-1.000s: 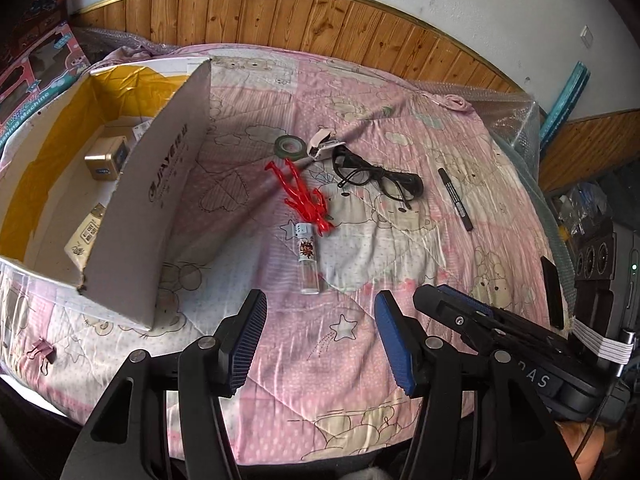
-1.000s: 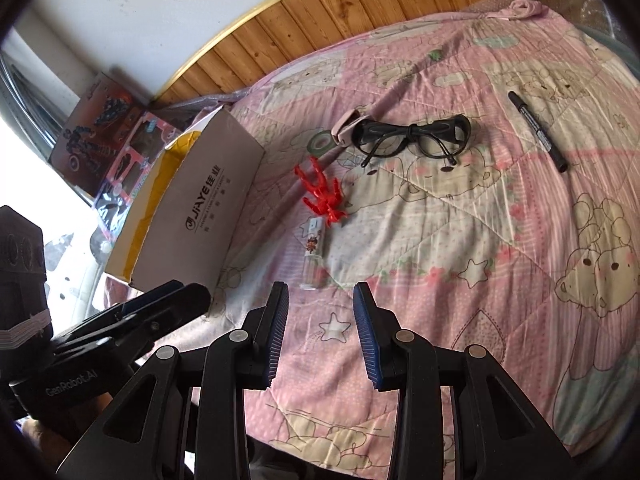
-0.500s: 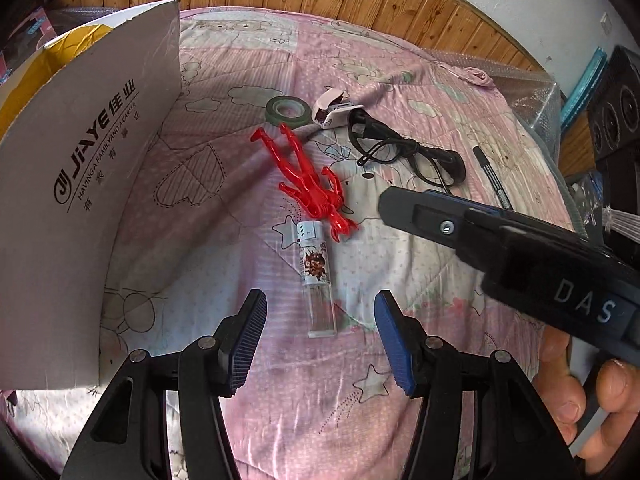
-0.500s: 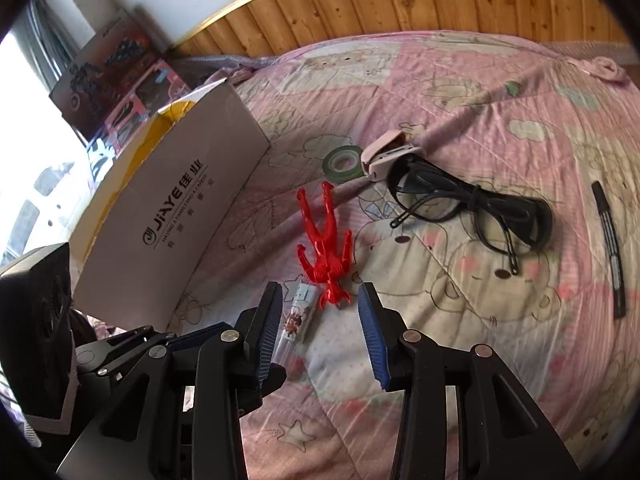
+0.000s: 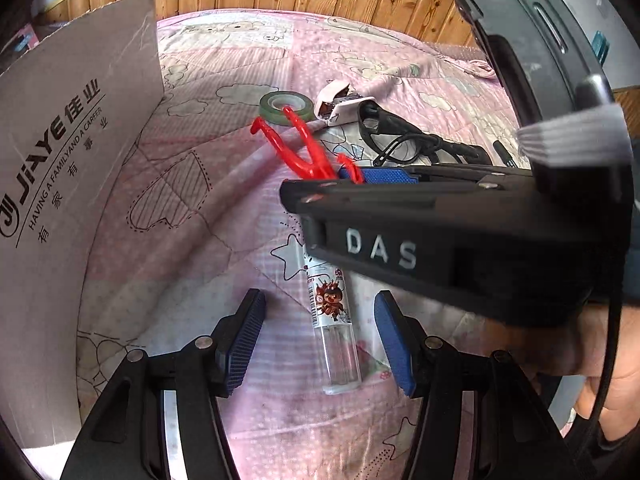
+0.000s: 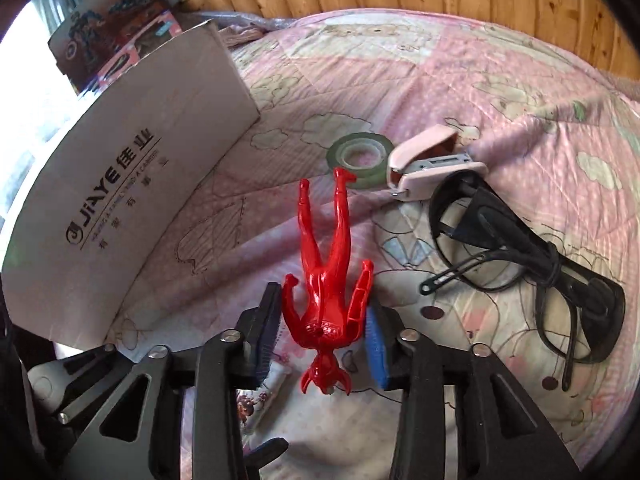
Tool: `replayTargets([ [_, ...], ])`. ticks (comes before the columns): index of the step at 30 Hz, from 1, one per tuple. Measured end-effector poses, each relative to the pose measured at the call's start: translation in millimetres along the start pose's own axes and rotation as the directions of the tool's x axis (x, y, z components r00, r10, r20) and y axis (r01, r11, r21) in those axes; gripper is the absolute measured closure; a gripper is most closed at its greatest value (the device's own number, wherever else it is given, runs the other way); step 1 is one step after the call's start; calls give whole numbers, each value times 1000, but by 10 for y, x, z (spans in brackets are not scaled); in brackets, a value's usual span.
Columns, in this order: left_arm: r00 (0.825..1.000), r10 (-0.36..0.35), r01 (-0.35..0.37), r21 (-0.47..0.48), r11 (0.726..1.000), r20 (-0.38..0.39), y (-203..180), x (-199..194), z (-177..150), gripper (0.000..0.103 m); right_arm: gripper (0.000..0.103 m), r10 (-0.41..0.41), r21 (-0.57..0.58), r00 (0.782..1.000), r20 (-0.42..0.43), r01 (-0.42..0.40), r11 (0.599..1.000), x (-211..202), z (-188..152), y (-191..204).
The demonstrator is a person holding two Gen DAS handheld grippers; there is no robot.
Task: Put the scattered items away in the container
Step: 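Grasp the red toy figure with the right tool while the left grasps the clear vial, then lift the red figure and clear vial off the bedspread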
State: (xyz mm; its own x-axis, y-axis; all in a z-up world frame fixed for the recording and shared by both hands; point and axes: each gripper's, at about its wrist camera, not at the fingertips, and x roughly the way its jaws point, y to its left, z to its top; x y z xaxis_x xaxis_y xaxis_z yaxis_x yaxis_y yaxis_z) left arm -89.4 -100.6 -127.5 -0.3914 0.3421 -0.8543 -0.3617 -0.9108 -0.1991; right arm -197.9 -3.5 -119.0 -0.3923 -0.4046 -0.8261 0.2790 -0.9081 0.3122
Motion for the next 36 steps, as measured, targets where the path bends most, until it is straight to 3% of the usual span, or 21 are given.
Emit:
replayTargets([
  [2,1000,11,-11,3,1000,4,-10,11,12,50,83,23,69,1000,0,-23,997,-47,11,-145],
  [4,999,33,-33,7,999,7,0,16,29,62,84,36,117,999,0,-35,992,-91,10,-245],
  [6,999,43,-43,3,999,2,36,4,40,82,84,44,146,999,9,-45,988,-143,9,-290],
  [16,1000,17,-18,-51,999,-8,89,-207,-21,83,84,42,184,996,73,-55,981,-565,8,-260],
  [31,998,-9,9,-6,1000,59,-235,-714,-125,83,84,35,246,995,92,-56,968,-946,-611,-58],
  [36,998,-40,41,-27,999,43,-177,-791,-208,83,84,8,267,996,91,-32,963,-1024,-834,14],
])
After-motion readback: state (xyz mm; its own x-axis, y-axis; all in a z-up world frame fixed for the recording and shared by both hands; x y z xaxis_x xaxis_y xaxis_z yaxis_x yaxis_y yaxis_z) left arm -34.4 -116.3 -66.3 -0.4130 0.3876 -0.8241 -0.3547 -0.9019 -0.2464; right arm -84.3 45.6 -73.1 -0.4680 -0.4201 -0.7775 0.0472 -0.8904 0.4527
